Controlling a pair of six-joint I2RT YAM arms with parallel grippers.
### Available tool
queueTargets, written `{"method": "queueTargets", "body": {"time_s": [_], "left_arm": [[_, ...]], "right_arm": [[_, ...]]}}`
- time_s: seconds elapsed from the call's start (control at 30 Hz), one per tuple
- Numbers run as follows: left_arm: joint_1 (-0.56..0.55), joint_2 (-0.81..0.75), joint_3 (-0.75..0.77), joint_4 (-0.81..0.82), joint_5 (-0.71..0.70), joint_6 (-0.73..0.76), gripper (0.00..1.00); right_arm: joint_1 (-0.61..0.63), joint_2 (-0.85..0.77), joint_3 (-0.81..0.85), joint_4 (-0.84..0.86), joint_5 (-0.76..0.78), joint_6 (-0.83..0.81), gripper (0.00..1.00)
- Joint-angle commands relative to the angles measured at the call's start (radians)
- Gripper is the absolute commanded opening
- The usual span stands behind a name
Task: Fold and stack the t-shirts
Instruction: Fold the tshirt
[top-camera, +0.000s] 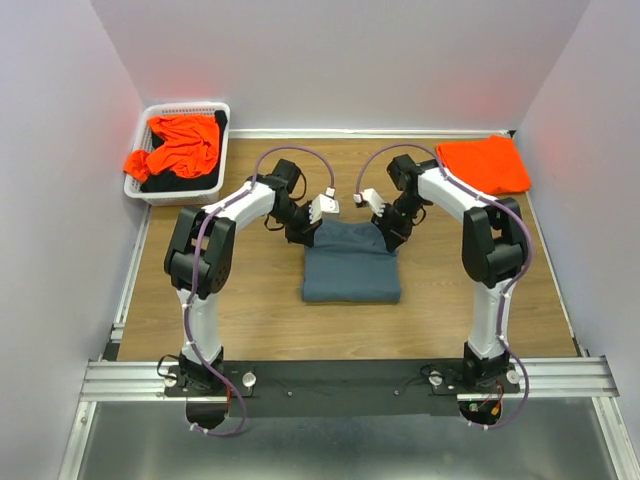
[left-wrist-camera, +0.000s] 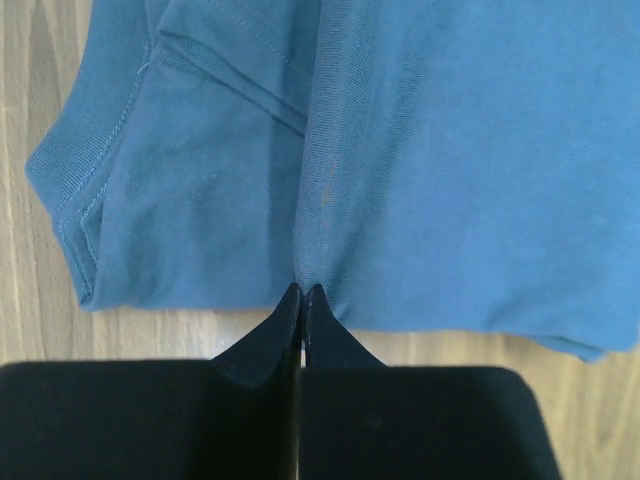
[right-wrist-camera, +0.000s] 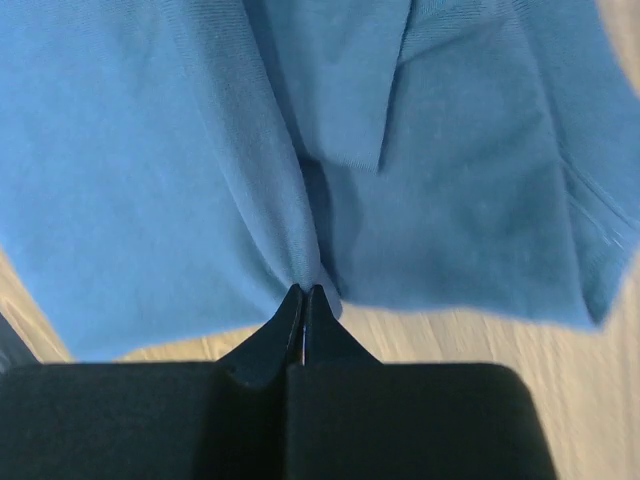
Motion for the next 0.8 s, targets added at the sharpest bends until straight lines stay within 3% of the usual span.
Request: {"method": "queueTargets", "body": {"time_s": [0.0,0.17,0.37,0.43,0.6,0.77], "left_arm": [[0.007,0.016,-0.016,0.079,-0.013,-0.009,0.08],[-0.001,-0.034,-0.116,0.101,-0.004,0.003,0.10],[-0.030,-0.177,-0.304,0.081,0.021,0.034,0.13],[-0.030,-0.252,-0.346,0.047,0.038,0.054,0.25],[-0.042,-0.393,-0.311,-0.025,0.090,0.079,0.52],[-0.137,-0.422,-0.259,0.058,0.099,0.020,0.54]], "right_arm": [[-0.007,0.052,0.001,0.045,-0.047,0.062,0.00],[-0.007,0.038,-0.103,0.068,-0.137,0.142,0.01],[0.002,-0.144,-0.330,0.102,-0.211,0.197,0.04],[0.004,-0.225,-0.353,0.076,-0.240,0.231,0.33],[-0.022,-0.295,-0.269,0.047,-0.267,0.348,0.44],[-0.050,-0.184,-0.093,0.050,-0.412,0.446,0.41]]}}
